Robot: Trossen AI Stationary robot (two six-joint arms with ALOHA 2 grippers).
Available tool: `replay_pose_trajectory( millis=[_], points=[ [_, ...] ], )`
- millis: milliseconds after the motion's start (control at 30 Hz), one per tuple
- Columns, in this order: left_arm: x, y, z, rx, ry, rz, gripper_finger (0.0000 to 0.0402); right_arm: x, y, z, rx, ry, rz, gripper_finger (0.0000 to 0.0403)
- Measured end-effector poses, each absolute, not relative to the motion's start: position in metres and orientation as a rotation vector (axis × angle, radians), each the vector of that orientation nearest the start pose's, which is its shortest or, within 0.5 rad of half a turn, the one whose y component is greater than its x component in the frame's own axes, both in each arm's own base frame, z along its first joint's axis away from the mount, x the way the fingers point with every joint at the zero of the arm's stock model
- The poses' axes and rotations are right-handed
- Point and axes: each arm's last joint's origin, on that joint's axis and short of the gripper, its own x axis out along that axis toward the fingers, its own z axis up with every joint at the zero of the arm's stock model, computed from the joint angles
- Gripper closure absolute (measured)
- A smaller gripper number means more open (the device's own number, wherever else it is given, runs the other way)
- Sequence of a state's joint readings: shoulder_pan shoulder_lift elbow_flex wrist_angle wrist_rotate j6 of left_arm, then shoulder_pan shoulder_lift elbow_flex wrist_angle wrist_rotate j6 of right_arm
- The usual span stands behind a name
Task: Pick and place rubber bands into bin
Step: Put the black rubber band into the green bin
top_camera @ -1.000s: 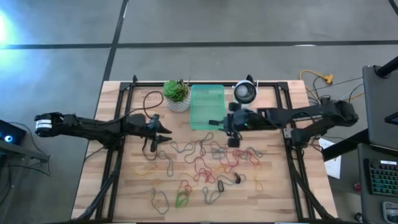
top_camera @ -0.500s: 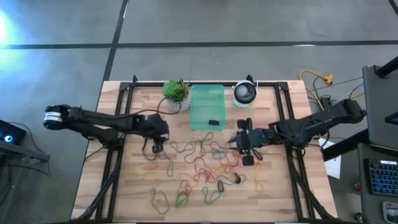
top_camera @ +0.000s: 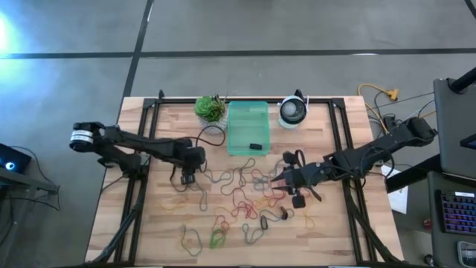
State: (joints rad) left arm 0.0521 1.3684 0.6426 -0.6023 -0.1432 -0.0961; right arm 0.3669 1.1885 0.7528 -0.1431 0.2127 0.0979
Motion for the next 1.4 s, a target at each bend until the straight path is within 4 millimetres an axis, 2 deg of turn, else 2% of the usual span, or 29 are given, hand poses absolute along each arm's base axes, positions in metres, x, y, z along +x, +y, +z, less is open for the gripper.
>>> replay_pose_trajectory(
  millis=[200, 533, 1000, 1233, 1400],
  points=[
    [0.215, 0.015, 0.145, -0.022, 1.345, 0.227, 0.0266, 0.234, 0.087, 0.244, -0.091, 0.562, 0.09, 0.0293],
    [0.214, 0.015, 0.155, -0.028, 1.282, 0.224, 0.0342, 0.233, 0.087, 0.243, -0.091, 0.566, 0.088, 0.0304],
    [0.224, 0.015, 0.171, -0.03, 1.201, 0.22, 0.0397, 0.232, 0.086, 0.24, -0.09, 0.575, 0.087, 0.0305],
    [0.247, 0.016, 0.197, 0.0, 0.978, 0.193, 0.0398, 0.232, 0.086, 0.24, -0.093, 0.575, 0.088, 0.0313],
    [0.271, 0.018, 0.222, 0.058, 0.671, 0.169, 0.0398, 0.232, 0.086, 0.24, -0.091, 0.577, 0.088, 0.0317]
  ],
)
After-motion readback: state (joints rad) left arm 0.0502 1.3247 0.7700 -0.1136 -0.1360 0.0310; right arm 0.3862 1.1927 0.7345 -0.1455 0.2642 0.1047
